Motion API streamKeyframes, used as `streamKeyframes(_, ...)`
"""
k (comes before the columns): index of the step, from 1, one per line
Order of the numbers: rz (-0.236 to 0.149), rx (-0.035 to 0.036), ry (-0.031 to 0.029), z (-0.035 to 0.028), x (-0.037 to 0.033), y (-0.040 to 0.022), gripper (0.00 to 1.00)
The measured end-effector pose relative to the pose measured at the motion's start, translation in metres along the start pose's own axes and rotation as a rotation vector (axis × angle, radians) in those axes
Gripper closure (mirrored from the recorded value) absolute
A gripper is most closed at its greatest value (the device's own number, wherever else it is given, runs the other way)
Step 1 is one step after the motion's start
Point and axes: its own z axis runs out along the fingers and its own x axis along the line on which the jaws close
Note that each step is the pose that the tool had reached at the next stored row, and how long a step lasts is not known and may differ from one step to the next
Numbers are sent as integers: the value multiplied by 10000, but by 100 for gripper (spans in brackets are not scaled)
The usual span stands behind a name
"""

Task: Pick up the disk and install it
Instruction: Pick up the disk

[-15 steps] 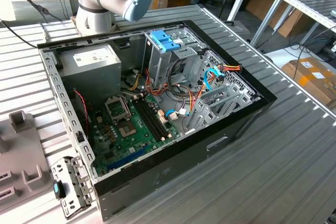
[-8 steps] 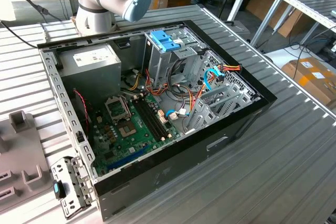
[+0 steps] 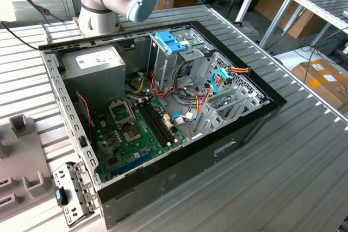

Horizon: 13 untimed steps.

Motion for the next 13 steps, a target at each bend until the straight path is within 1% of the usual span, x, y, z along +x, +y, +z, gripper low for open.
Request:
streamKeyframes(7, -2, 0, 0, 0, -1, 6, 89)
streamKeyframes(8, -90, 1, 4, 0, -6, 7, 89)
streamKeyframes(10, -391, 5, 13, 2, -8, 5, 89)
streamKeyframes(13, -1001, 16, 35, 4, -9, 5, 89)
